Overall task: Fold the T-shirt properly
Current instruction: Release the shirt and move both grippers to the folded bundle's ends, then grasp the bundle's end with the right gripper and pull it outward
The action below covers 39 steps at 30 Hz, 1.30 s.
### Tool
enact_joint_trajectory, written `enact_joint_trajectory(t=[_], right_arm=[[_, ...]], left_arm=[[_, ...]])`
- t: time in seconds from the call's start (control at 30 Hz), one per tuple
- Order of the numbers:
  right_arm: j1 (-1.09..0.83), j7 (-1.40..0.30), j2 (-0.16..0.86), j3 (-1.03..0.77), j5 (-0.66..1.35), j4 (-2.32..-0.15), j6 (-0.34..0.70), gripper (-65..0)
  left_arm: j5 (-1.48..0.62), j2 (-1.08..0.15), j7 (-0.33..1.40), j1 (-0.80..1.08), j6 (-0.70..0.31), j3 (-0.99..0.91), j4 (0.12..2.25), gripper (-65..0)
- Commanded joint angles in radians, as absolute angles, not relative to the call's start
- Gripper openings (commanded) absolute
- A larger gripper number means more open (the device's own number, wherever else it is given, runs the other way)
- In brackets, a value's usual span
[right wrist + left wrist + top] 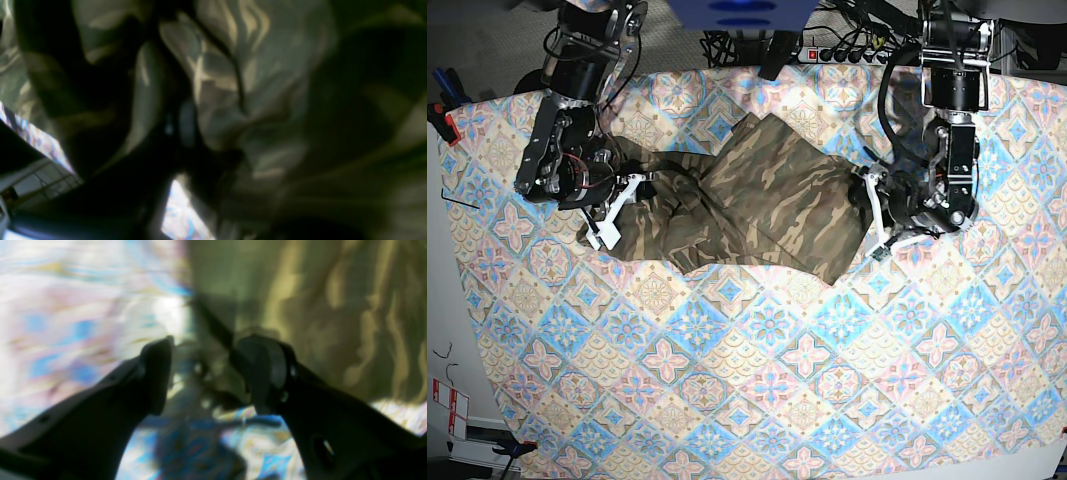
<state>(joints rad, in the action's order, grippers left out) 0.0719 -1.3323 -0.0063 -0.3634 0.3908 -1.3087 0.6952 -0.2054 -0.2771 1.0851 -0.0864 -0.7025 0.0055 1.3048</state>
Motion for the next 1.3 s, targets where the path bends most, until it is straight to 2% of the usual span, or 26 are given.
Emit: enact_joint_trajectory(t=[0.0,0.1,0.33,0.63,0.87,1.13,1.27], right_arm=[[0.087,-1.328,0.001,-0.349,0.404,-1.322,0.698,-54.2],[0.087,-1.328,0.001,-0.346,0.400,-1.322,0.698,-57.4],[0.094,-1.330,0.051,-0.417,0.401,-1.323,0.698,-57.6],[0.145,-1.359,0.130,-0.496,0.398,-1.320,0.698,-57.6],[0.150,-1.396,0.160,-0.493,0.404,-1.336,0.698,-57.6],[0.143,-1.396,0.136,-0.321,0.406,-1.696,0.698,-57.6],[0.142,-1.396,0.125,-0.232,0.407,-1.807,0.698,-57.6]], left_arm=[[-0.208,-0.288,1.064,-0.116,-0.698,0.016,1.288,-27.6],[-0.208,-0.260,1.030,-0.137,-0.698,0.070,1.196,-27.6],[-0.209,-0.159,1.027,-0.139,-0.698,0.088,1.175,-32.3],[-0.209,-0.013,1.029,-0.151,-0.698,0.282,1.168,-32.6],[-0.209,0.065,1.061,-0.157,-0.698,0.325,1.168,-32.6],[-0.211,0.035,1.063,-0.174,-0.698,0.321,1.167,-32.6],[-0.211,0.031,1.063,-0.171,-0.698,0.321,1.167,-32.6]])
